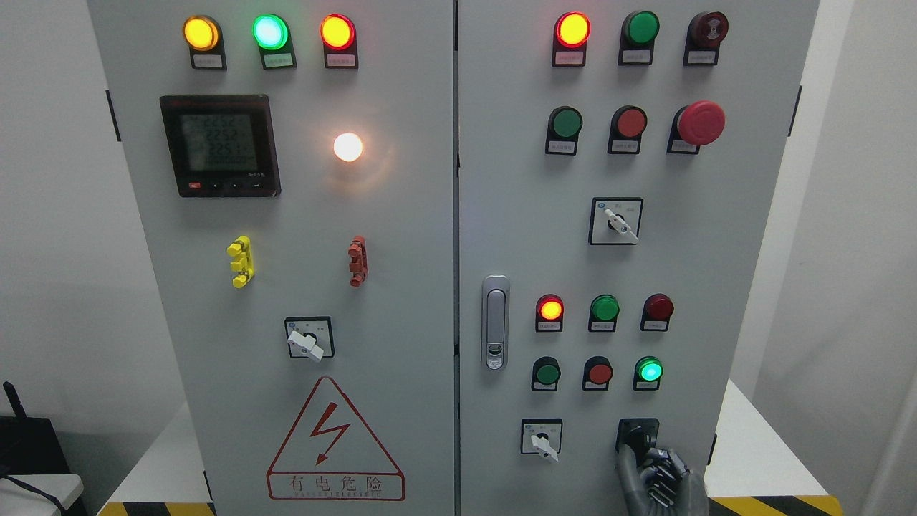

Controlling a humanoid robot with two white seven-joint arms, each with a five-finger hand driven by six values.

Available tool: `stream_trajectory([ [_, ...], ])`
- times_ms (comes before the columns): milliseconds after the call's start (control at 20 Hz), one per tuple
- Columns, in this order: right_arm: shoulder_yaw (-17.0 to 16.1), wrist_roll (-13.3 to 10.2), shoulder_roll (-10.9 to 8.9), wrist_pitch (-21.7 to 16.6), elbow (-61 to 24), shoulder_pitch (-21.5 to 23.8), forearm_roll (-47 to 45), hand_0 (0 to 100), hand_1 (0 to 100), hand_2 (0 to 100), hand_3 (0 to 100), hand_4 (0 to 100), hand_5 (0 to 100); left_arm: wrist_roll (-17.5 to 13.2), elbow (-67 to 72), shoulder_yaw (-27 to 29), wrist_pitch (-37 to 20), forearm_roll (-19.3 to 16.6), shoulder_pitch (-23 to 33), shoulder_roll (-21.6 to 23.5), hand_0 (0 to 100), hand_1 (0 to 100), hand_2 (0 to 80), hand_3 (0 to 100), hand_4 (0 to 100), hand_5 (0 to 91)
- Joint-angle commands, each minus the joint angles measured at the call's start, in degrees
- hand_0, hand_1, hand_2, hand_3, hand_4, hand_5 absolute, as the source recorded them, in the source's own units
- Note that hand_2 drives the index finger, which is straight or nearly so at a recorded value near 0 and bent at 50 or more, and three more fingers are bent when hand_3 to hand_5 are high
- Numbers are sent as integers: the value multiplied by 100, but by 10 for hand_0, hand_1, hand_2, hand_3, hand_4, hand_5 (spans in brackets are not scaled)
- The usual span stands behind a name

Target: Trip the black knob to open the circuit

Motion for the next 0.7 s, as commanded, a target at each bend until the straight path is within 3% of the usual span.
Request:
stream_trajectory([
  [0, 73, 4, 0, -8, -5, 5, -168, 519, 685, 627, 926, 945, 962, 4, 0, 0, 2, -193, -44, -8, 120, 389, 0, 0, 0, 0],
  [651, 73, 13, 0, -25, -5, -12, -352, 520, 683, 630, 930, 948, 962, 4, 0, 0, 2, -193, -44, 1, 120, 389, 0, 0, 0, 0],
])
